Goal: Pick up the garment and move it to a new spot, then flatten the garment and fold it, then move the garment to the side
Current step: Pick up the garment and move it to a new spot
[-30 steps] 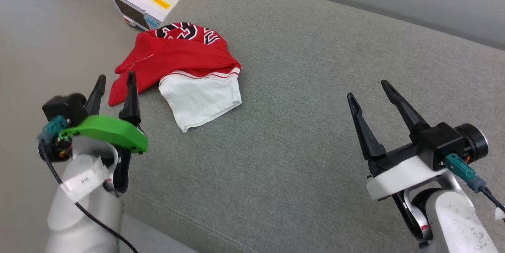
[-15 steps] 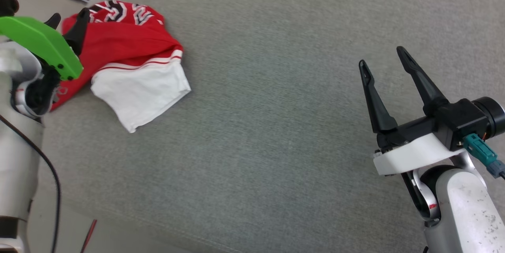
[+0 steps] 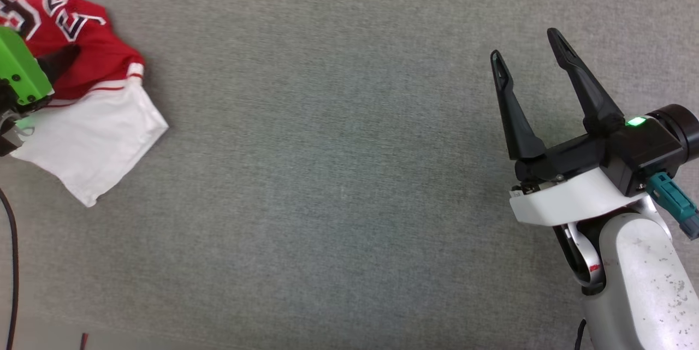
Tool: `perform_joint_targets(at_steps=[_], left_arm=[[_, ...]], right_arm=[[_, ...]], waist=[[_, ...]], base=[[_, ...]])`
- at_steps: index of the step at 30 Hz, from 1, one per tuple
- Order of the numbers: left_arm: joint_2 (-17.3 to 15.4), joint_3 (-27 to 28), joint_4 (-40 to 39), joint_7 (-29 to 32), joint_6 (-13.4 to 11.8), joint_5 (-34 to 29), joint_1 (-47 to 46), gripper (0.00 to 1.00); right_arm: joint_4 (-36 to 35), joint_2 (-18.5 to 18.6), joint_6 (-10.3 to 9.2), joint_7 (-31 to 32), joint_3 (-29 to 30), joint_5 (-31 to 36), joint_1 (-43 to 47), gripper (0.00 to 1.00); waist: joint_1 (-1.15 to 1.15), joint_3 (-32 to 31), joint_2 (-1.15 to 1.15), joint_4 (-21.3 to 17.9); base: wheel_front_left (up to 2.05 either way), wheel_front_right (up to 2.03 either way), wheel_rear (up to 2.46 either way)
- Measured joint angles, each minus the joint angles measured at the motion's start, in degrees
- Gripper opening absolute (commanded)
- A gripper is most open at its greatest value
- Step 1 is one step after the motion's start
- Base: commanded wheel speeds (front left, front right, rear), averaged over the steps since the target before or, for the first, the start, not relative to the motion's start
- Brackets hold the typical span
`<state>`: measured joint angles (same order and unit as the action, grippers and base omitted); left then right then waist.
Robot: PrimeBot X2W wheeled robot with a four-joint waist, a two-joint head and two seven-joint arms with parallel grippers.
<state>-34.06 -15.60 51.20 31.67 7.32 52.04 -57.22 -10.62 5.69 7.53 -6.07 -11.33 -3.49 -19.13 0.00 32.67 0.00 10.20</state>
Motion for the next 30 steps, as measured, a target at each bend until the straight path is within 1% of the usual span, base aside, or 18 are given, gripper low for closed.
perform_joint_targets(at_steps=[2, 7, 8, 9, 10, 12, 15, 18, 21, 25, 30], left_arm=[[-0.11, -0.01, 1.94, 1.64, -0.03, 0.37, -1.07, 1.0], [-1.87, -1.22, 5.06, 6.13, -0.29, 0.29, -3.87, 1.0], [-1.97, -1.44, 5.48, 6.75, -0.32, 0.21, -4.33, 0.45], [-2.05, -1.67, 5.67, 6.78, -0.32, -0.03, -4.66, 0.16], [-2.02, -1.6, 5.92, 6.7, -0.32, -0.05, -4.89, 0.0], [-1.94, -1.47, 6.57, 6.02, -0.36, 0.19, -5.08, 0.0], [-1.37, -2.01, 7.14, 2.41, -0.35, -0.31, -5.0, 0.0], [-0.77, -3.25, 6.93, -4.02, -0.34, -2.02, -3.9, 0.0], [-0.27, -4.34, 6.44, -11.93, -0.32, -4.49, -2.81, 0.0], [-0.16, -4.98, 5.9, -20.93, -0.3, -7.19, -2.47, 0.0], [0.12, -6.43, 4.99, -29.48, -2.18, -10.53, -2.14, 0.0]], right_arm=[[-0.11, 0.0, 0.0, -0.08, -0.07, 0.04, -0.04, 1.0], [-0.25, -0.14, 0.0, -0.07, -0.24, 0.05, -0.04, 1.0], [-0.24, -0.16, 0.0, -0.07, -0.32, 0.05, -0.04, 1.0], [-0.24, -0.16, 0.0, -0.07, -0.42, 0.04, -0.05, 1.0], [-0.23, -0.16, 0.0, -0.05, -0.55, 0.04, -0.05, 1.0], [-0.16, -0.19, 0.0, -0.03, -0.78, 0.04, -0.08, 1.0], [0.19, -0.22, 0.0, -0.01, -1.04, -0.2, -0.09, 1.0], [1.09, -0.25, 0.0, -0.3, -0.89, -0.68, -0.05, 1.0], [2.02, -0.42, 0.0, -0.87, -0.48, -1.46, 0.29, 1.0], [3.44, -0.98, 0.0, -1.82, 0.54, -2.34, 1.71, 1.0], [4.46, -1.72, 0.0, -2.46, 2.94, -2.94, 4.54, 1.0]], waist=[[0.0, 1.12, 0.0, -0.88], [-0.01, 3.13, -0.01, -2.65], [-0.01, 3.39, -0.01, -2.83], [-0.01, 3.55, -0.01, -2.92], [-0.01, 3.65, -0.01, -2.98], [-0.01, 3.46, -0.01, -2.97], [-0.01, 2.57, -0.01, -2.82], [0.0, 0.95, 0.0, -2.52], [0.0, -1.07, 0.0, -2.22], [0.0, -4.43, 0.0, -1.77], [0.0, -9.23, 0.0, -1.14]], base=[[0.0, 0.0, 0.0], [0.0, 0.0, 0.0], [0.0, 0.0, 0.0], [0.0, 0.0, 0.0], [0.0, 0.0, 0.0], [0.0, 0.0, 0.0], [0.0, 0.0, 0.0], [0.0, 0.0, 0.0], [0.0, 0.0, 0.0], [0.0, 0.0, 0.0], [0.0, 0.0, 0.0]])
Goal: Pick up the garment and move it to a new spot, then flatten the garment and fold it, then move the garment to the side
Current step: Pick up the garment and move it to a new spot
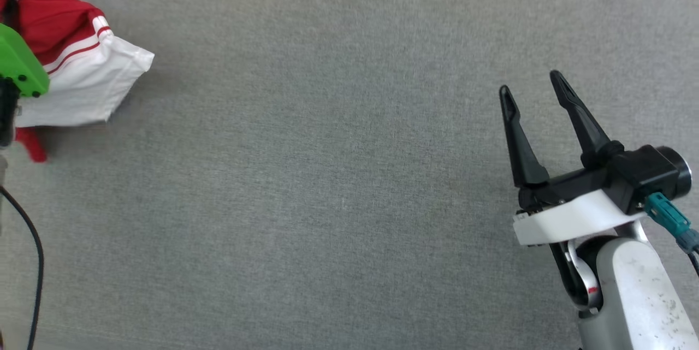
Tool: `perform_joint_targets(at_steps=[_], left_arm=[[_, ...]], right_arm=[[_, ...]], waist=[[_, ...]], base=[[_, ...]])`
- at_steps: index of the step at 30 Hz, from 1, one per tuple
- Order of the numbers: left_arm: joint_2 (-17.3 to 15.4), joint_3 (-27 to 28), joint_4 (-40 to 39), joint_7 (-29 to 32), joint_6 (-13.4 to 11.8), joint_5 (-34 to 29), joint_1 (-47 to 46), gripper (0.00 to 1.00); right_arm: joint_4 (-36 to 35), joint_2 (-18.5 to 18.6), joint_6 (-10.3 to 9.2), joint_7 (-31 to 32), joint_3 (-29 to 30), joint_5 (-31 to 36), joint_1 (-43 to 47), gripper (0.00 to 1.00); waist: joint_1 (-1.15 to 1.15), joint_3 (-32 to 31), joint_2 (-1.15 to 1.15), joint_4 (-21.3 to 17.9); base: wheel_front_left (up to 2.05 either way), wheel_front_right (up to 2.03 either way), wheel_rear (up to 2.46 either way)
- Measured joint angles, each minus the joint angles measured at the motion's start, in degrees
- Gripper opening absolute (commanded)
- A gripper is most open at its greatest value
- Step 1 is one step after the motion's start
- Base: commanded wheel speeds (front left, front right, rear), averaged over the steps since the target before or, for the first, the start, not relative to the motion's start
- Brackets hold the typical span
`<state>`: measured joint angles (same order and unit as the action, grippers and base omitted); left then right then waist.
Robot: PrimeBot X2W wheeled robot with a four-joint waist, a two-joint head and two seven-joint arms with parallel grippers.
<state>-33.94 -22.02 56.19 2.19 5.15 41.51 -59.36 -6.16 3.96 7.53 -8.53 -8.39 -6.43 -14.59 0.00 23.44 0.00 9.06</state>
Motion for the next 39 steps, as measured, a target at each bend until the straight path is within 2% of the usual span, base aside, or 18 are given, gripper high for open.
perform_joint_targets(at_steps=[4, 7, 14, 21, 31, 39], left_arm=[[1.75, -1.86, -1.42, -3.47, -1.35, -1.74, 1.35, 0.0], [3.6, -3.47, -3.28, -4.6, -1.37, -3.21, 2.49, 0.0], [9.46, -8.91, -9.22, -2.36, -0.66, -4.49, 5.99, 0.0], [14.84, -15.96, -16.37, 3.38, 1.03, -4.76, 11.17, 0.0], [18.4, -29.22, -25.25, 8.83, 2.08, -7.22, 16.05, 0.0], [20.91, -38.96, -27.83, 9.31, 2.18, -5.23, 18.26, 0.0]], right_arm=[[0.54, -0.4, 0.0, -0.32, 1.9, -0.54, 2.35, 1.0], [0.94, -0.67, 0.0, -0.32, 2.65, -1.29, 3.8, 1.0], [1.63, -0.98, 0.0, -0.4, 3.32, -1.67, 5.77, 1.0], [2.1, -1.16, 0.0, -0.41, 3.42, -1.93, 6.44, 1.0], [0.98, -1.16, 0.0, -0.37, 6.72, -2.96, 8.63, 1.0], [-0.25, -1.15, 0.0, -0.34, 7.84, -3.61, 8.92, 1.0]], waist=[[0.0, -3.83, 0.0, 0.56], [0.0, -6.53, 0.0, 0.82], [0.0, -11.43, 0.0, 0.11], [0.0, -13.06, 0.0, -3.95], [0.0, -12.84, 0.0, -11.12], [0.0, -9.22, 0.0, -14.92]], base=[[0.0, 0.0, 0.0], [0.0, 0.0, 0.0], [0.0, 0.0, 0.0], [0.0, 0.0, 0.0], [0.0, 0.0, 0.0], [0.0, 0.0, 0.0]])
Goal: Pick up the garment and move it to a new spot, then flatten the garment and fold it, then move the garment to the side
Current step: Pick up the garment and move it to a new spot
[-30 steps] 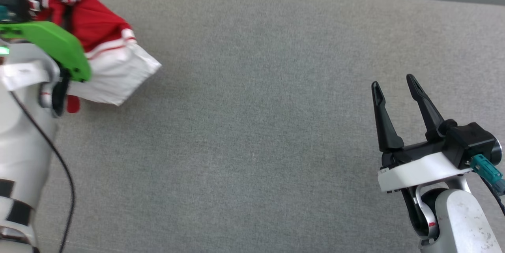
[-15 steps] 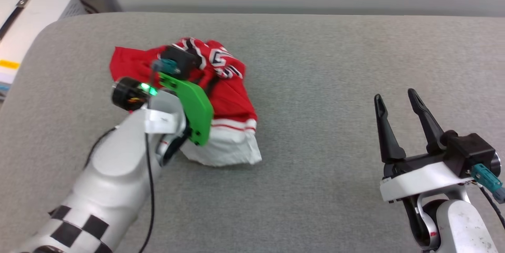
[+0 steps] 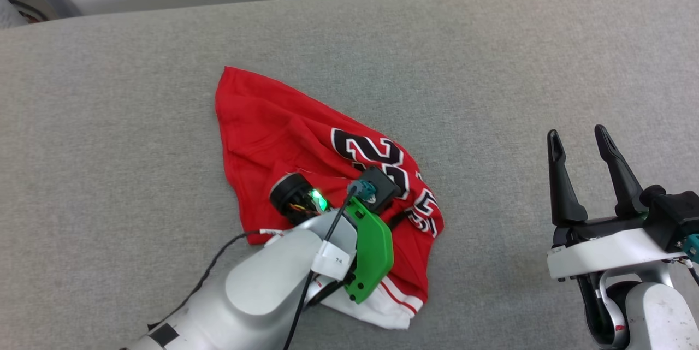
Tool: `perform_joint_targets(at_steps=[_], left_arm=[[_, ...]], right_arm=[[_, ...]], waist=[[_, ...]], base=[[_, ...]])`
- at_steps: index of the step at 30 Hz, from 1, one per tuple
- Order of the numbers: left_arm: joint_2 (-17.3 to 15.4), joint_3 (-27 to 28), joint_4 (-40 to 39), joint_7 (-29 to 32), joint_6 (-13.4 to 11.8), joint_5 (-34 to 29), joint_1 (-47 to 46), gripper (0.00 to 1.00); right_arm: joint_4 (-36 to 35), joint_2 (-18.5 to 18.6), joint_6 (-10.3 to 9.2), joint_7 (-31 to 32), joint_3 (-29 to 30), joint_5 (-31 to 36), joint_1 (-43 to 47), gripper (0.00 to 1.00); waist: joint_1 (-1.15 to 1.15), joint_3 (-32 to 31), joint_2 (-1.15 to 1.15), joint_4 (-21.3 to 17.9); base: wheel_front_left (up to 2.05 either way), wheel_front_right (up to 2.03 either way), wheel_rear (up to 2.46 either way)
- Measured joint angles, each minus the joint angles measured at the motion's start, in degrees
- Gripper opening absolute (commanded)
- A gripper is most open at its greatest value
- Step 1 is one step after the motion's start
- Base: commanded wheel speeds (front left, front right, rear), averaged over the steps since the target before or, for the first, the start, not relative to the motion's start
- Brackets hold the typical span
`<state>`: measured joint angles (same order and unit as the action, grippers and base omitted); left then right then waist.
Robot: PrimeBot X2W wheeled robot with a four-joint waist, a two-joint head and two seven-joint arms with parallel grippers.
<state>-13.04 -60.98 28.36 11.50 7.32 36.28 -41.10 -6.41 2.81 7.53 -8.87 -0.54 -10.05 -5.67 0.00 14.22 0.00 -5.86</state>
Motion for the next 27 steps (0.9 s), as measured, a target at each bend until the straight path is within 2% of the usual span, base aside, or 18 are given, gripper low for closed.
perform_joint_targets(at_steps=[4, 5, 6, 11, 14, 20, 27], left_arm=[[0.88, 0.0, 0.68, -2.23, 0.0, 3.61, 1.06, 0.0], [0.93, 0.34, 0.99, -3.37, 0.0, 4.14, 1.24, 0.3], [1.13, 0.76, 1.31, -4.54, 0.0, 4.82, 1.41, 0.98], [2.03, 1.92, 1.18, -10.87, -0.15, 4.77, 2.24, 1.0], [1.64, 3.44, -0.16, -14.96, -1.59, 4.42, 2.32, 1.0], [-1.12, 8.75, -3.71, -22.77, -6.48, 4.45, 4.46, 1.0], [-5.73, 16.62, -7.65, -25.66, -11.69, 5.48, 9.11, 1.0]], right_arm=[[0.05, 0.01, 0.0, -0.04, -0.3, -0.26, -0.02, 1.0], [0.05, 0.0, 0.0, -0.05, -0.29, -0.25, -0.02, 1.0], [0.1, 0.02, 0.0, -0.08, -0.21, -0.25, -0.02, 1.0], [0.51, 0.02, 0.0, -0.11, 0.22, 0.04, 0.05, 1.0], [0.57, 0.01, 0.0, 0.2, 0.58, 0.6, 1.03, 1.0], [0.71, 0.01, 0.0, 1.43, 0.23, 0.99, 2.68, 1.0], [0.76, -0.01, 0.0, 2.16, 0.4, 0.99, 3.99, 1.0]], waist=[[0.0, 1.33, 0.0, -1.14], [0.0, 1.56, 0.0, -1.33], [0.0, 1.69, 0.0, -1.33], [0.0, 1.15, 0.0, -0.45], [0.0, 0.3, 0.0, 0.74], [0.0, -2.78, 0.0, 3.97], [0.0, -5.86, 0.0, 7.79]], base=[[0.0, 0.0, 0.0], [0.0, 0.0, 0.0], [0.0, 0.0, 0.0], [0.0, 0.0, 0.0], [0.0, 0.0, 0.0], [0.0, 0.0, 0.0], [0.0, 0.0, 0.0]])
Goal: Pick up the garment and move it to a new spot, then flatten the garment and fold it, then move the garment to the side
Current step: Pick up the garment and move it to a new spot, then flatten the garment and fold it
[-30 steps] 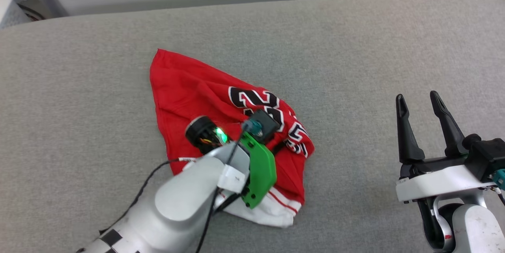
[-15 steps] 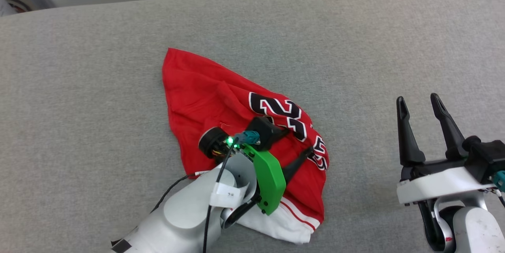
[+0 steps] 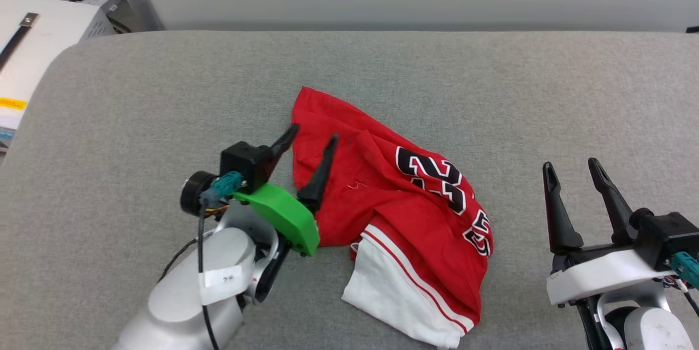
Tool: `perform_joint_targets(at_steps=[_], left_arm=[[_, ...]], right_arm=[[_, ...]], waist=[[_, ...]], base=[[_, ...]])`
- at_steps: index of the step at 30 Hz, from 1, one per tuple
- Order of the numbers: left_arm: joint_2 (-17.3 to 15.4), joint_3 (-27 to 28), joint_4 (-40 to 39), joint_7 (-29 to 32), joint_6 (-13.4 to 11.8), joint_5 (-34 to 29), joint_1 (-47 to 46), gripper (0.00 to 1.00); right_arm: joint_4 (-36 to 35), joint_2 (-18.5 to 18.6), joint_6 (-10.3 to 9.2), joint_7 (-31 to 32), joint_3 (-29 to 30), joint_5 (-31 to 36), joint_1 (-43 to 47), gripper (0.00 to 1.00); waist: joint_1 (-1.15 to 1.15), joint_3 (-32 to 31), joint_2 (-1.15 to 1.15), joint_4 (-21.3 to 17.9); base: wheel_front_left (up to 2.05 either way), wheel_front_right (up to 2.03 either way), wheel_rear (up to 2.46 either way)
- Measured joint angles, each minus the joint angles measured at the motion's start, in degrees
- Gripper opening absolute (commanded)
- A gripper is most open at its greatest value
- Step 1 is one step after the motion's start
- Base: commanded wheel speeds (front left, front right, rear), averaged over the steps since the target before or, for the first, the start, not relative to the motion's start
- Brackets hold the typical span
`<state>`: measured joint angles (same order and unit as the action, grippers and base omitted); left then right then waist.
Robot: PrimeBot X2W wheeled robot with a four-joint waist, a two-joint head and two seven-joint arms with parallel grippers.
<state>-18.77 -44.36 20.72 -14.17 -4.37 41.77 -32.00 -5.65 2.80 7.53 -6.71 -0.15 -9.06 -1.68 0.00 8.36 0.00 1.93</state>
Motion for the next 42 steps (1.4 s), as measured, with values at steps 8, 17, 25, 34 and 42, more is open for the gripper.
perform_joint_targets(at_steps=[8, 17, 25, 34, 42], left_arm=[[-3.07, 10.87, -6.64, -0.51, -3.72, -1.97, 6.36, 1.0], [-4.21, 19.34, -12.34, -0.51, -5.03, -7.68, 17.58, 1.0], [-4.12, 19.75, -13.79, -0.51, -5.3, -8.62, 22.26, 1.0], [-4.06, 19.95, -13.05, -0.49, -5.33, -8.72, 23.14, 1.0], [-4.04, 19.91, -12.58, -0.51, -5.31, -8.92, 23.15, 1.0]], right_arm=[[0.07, 0.0, 0.0, 0.76, 0.14, -0.02, 1.15, 1.0], [0.35, 0.0, 0.0, 1.92, 0.01, -0.19, 3.71, 1.0], [0.01, -0.02, 0.0, 2.5, 0.09, -0.23, 6.33, 1.0], [-0.64, 0.0, 0.0, 3.02, 0.23, -0.65, 7.53, 1.0], [-0.73, -0.03, 0.0, 4.74, 1.13, 0.13, 7.53, 1.0]], waist=[[0.0, -2.78, 0.0, 2.7], [0.0, -6.21, 0.0, 3.31], [0.0, -8.31, 0.0, 2.78], [0.0, -8.83, 0.0, 1.46], [0.0, -8.45, 0.0, 1.22]], base=[[0.0, 0.0, 0.0], [0.0, 0.0, 0.0], [0.0, 0.0, 0.0], [0.0, 0.0, 0.0], [0.0, 0.0, 0.0]])
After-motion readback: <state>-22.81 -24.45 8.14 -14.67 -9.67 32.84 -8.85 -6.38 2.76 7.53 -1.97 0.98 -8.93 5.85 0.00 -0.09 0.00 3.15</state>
